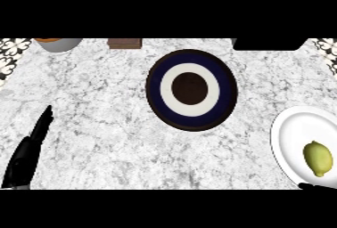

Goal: Pick the lemon from the plate and place it in the plate

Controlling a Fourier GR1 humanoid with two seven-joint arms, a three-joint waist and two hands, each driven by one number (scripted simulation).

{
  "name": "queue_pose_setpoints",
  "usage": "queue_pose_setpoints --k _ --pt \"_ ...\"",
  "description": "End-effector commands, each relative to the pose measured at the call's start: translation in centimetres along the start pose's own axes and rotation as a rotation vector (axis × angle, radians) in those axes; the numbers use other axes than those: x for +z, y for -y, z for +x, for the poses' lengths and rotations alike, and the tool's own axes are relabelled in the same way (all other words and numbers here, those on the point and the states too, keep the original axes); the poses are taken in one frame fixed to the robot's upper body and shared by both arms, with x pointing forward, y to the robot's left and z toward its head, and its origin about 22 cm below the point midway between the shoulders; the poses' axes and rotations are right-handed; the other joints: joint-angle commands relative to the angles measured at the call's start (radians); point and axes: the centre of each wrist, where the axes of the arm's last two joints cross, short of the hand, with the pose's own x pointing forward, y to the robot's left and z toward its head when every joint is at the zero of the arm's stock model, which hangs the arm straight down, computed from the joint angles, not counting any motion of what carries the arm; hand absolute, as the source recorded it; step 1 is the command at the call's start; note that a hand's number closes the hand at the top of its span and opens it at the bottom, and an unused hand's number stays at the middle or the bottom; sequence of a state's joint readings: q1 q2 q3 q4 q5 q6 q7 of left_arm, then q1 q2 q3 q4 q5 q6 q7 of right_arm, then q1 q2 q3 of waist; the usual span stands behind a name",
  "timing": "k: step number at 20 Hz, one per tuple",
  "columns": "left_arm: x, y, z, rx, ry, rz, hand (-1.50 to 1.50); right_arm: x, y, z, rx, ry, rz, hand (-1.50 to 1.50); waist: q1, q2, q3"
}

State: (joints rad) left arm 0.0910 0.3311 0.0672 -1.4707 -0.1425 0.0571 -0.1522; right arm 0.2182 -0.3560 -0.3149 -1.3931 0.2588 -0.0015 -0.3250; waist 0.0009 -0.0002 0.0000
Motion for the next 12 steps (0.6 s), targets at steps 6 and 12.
queue_pose_setpoints --k 6,12 --pt "-0.6 0.4 -0.2 0.010 -0.003 0.006 0.00 -2.4 -0.8 -1.7 0.025 0.020 0.032 -1.50 0.000 0.000 0.000" --pt "-1.1 1.0 0.2 -0.004 0.000 0.010 0.00 -3.3 -1.0 -0.1 -0.038 0.100 -0.019 1.50 -0.003 0.000 0.000"
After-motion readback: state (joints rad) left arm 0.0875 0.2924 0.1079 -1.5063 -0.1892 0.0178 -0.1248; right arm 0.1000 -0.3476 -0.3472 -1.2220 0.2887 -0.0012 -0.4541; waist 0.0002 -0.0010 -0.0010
